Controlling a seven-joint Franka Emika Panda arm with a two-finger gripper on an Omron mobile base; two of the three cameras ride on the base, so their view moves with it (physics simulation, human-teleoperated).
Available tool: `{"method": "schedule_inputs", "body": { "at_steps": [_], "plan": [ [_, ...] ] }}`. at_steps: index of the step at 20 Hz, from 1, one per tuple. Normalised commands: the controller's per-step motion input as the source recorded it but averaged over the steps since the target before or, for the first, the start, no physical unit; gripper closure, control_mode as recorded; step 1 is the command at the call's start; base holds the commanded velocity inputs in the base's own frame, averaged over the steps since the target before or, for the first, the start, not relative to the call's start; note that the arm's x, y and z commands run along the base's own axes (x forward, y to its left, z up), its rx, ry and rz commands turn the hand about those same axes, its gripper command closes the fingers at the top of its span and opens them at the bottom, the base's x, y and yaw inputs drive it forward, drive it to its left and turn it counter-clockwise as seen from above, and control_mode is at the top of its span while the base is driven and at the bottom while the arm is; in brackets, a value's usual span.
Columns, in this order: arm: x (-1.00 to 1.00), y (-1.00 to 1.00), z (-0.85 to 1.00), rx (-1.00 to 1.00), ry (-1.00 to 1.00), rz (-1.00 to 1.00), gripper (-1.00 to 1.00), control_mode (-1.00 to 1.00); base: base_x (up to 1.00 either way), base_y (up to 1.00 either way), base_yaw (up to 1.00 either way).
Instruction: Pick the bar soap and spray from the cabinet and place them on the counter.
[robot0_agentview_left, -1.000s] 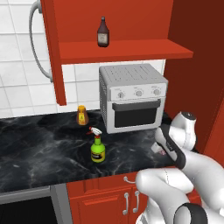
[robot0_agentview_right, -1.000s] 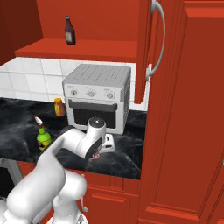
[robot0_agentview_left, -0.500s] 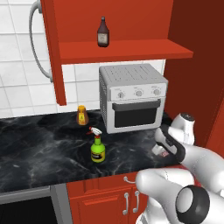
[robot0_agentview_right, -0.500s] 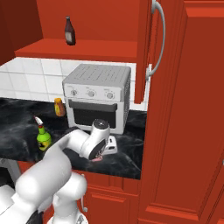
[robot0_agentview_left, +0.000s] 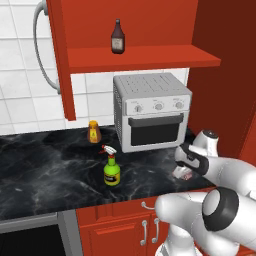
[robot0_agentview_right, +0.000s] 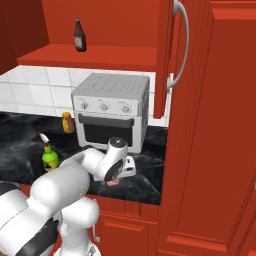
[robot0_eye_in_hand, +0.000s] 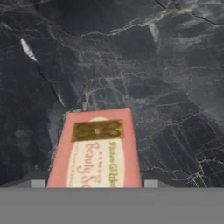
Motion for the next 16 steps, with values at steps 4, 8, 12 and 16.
{"method": "schedule_inputs", "body": {
  "at_steps": [4, 8, 12, 16],
  "plan": [
    [0.11, 0.0, -0.26, -0.01, 0.0, 0.03, 1.0, -1.0, 0.0, 0.0, 0.0],
    [0.14, 0.0, -0.28, 0.0, 0.0, 0.03, 1.0, -1.0, 0.0, 0.0, 0.0],
    [0.08, 0.0, -0.34, 0.0, 0.0, 0.04, 1.0, -1.0, 0.0, 0.0, 0.0],
    [0.03, 0.0, -0.34, -0.01, 0.0, 0.03, 1.0, -1.0, 0.0, 0.0, 0.0]
  ]
}}
